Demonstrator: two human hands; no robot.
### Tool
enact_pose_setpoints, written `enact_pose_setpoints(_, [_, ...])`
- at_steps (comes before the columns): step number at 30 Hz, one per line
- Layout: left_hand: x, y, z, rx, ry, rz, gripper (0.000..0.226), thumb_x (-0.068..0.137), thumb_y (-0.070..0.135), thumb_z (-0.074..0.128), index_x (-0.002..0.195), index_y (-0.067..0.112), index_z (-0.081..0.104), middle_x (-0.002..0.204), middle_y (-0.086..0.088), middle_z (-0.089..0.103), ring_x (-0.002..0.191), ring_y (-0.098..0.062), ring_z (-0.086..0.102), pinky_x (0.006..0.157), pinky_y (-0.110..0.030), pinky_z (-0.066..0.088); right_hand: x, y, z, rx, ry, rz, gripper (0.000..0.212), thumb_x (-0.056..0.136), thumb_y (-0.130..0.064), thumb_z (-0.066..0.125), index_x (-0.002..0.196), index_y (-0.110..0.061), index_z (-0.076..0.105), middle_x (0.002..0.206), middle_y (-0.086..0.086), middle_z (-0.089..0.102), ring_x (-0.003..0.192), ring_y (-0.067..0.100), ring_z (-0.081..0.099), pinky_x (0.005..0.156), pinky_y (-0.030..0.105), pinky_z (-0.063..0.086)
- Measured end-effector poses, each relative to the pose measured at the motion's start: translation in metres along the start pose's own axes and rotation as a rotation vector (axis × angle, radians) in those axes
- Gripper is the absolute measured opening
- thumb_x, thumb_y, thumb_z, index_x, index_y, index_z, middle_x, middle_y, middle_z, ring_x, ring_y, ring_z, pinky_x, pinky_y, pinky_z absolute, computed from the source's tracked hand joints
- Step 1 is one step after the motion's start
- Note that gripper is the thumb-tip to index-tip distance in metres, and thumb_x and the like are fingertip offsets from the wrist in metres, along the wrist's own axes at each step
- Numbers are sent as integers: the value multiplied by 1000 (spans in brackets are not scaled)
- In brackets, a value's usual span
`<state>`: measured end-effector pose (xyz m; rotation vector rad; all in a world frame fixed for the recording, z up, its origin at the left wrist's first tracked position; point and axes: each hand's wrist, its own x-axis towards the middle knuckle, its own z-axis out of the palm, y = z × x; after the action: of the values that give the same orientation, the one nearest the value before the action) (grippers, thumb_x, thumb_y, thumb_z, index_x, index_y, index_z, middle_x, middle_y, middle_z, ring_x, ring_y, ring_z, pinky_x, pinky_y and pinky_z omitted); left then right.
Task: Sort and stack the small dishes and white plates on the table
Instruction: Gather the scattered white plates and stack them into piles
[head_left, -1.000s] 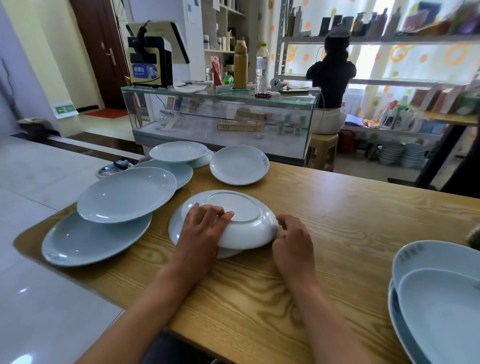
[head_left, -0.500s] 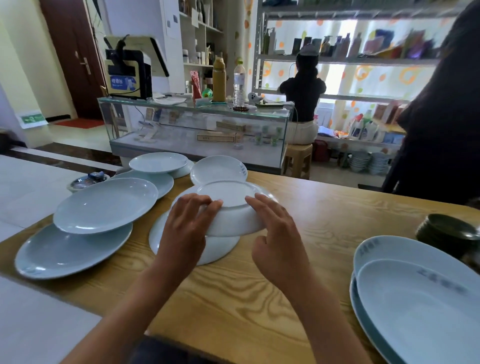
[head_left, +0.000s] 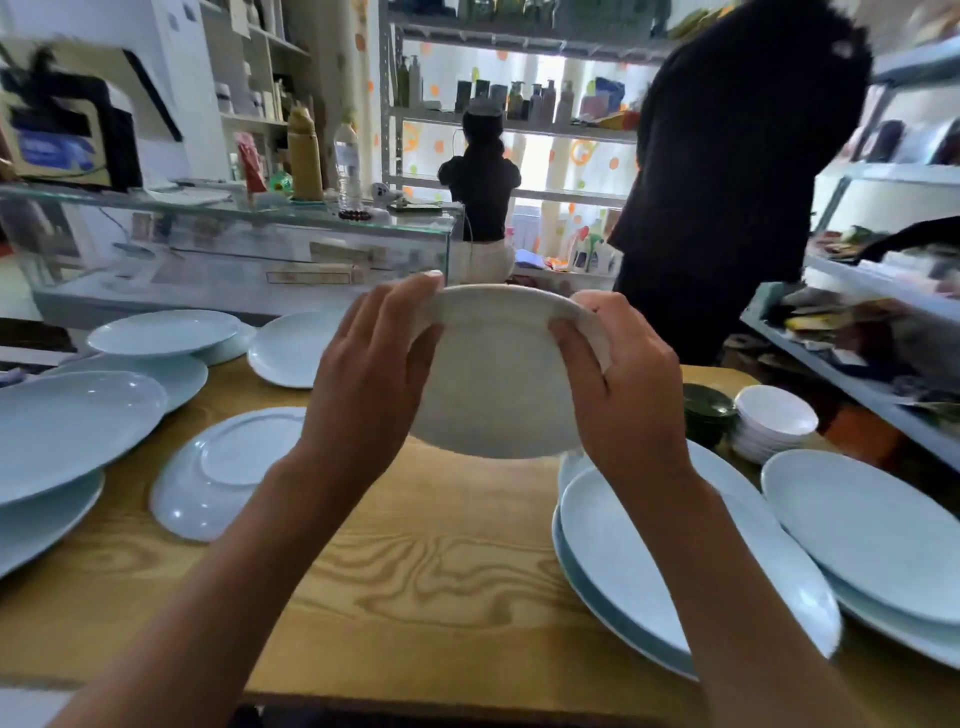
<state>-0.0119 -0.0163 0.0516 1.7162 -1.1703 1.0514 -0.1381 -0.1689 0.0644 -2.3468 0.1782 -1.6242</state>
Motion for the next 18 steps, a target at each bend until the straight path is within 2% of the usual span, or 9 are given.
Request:
enact_pose_setpoints(2, [6, 15, 10, -55, -40, -38, 41, 96, 13, 53, 134, 4, 42, 128, -19, 53, 115, -27, 49, 92, -27, 39, 5, 10, -20, -5, 39, 122, 15, 97, -24, 56, 108, -15, 60, 89, -14, 57, 76, -2, 51, 66, 5, 38])
enact_pose_setpoints(5, [6, 39, 26, -118, -122, -36, 49, 100, 17, 44, 146, 8, 28, 148, -15, 37, 132, -25, 36, 102, -31, 33, 11, 32, -50, -17, 106, 358, 26, 91, -31, 62, 116, -26, 55, 96, -21, 53, 86, -11, 51, 66, 1, 39])
enact_pose_setpoints(7, [0, 52, 39, -140, -205, -16, 52, 101, 20, 39, 150, 11, 22, 155, -11, 28, 138, -20, 27, 106, -31, 26, 12, 51, -66, -58, 116, 440, 27, 91, -31, 62, 117, -28, 56, 102, -17, 54, 87, -5, 52, 68, 5, 40])
enact_pose_setpoints(10, [-15, 67, 61, -145, -332, 70, 53, 101, 22, 37, 151, 12, 20, 158, -7, 21, 144, -19, 18, 112, -33, 18, 5, 85, -84, -176, 72, 512, 26, 95, -25, 57, 119, -19, 63, 106, -8, 63, 95, 7, 56, 78, 20, 42])
enact_pose_setpoints(14, [-36, 79, 91, -92, -479, 164, 53, 102, 27, 36, 152, 16, 20, 160, -4, 18, 146, -13, 5, 115, -37, 3, -19, 130, -95, -297, -75, 615, 30, 96, -19, 55, 121, -7, 66, 117, 7, 68, 108, 19, 62, 89, 24, 45])
enact_pose_setpoints(18, [-50, 81, 109, -80, -562, 189, 50, 103, 33, 28, 151, 19, 23, 160, -4, 17, 147, -16, 4, 117, -38, 5, -39, 154, -99, -373, -161, 724, 25, 96, -15, 54, 112, -6, 69, 112, 11, 70, 105, 28, 62, 83, 25, 42])
